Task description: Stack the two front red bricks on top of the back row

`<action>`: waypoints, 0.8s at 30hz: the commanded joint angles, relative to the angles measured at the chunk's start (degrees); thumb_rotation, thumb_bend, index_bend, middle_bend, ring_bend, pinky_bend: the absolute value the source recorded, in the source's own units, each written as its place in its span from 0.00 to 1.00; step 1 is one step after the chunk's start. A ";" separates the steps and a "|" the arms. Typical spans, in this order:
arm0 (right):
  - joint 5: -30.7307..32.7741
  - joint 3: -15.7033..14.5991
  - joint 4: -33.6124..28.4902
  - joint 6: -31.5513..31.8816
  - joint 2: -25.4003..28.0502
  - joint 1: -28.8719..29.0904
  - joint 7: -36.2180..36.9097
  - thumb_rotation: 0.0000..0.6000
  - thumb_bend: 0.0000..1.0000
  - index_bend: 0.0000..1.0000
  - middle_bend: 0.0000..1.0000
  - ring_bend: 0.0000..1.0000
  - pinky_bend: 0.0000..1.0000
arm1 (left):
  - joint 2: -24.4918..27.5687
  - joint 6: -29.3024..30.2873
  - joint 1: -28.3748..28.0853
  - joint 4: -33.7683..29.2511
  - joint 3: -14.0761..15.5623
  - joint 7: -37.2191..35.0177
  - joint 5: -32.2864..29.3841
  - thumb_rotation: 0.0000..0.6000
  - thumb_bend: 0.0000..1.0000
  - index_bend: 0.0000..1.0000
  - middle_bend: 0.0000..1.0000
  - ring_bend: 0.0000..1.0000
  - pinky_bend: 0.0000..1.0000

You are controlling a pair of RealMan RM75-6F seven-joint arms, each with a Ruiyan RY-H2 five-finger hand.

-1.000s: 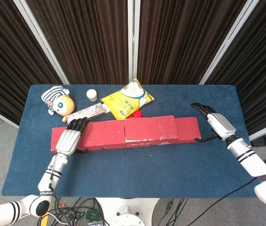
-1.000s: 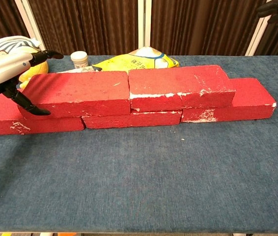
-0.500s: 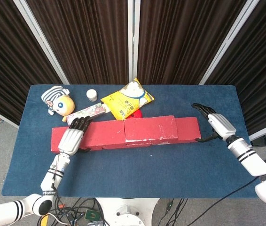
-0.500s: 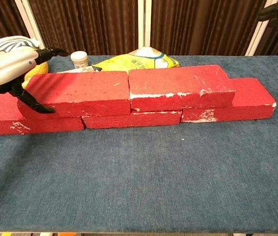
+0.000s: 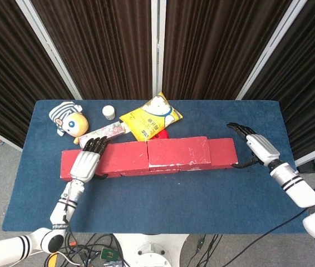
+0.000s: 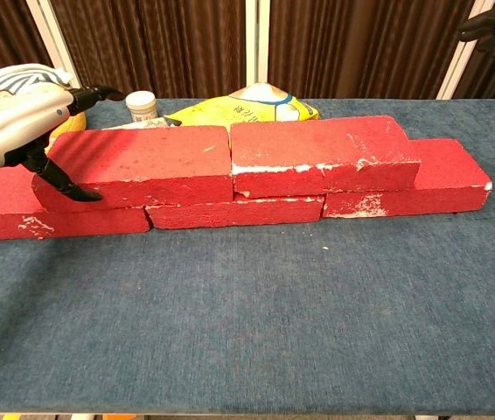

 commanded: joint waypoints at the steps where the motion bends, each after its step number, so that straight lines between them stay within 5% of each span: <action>1: 0.05 -0.02 0.19 -0.07 -0.12 0.00 0.10 1.00 0.00 0.00 0.00 0.00 0.00 | 0.07 -0.18 -0.05 -0.09 0.16 -0.14 0.09 1.00 0.00 0.00 0.00 0.00 0.00; 24: -0.15 -0.32 0.73 -0.55 -0.51 0.20 0.47 1.00 0.00 0.00 0.00 0.00 0.00 | 1.84 0.17 0.65 -1.09 0.68 0.96 -1.03 1.00 0.00 0.00 0.00 0.00 0.00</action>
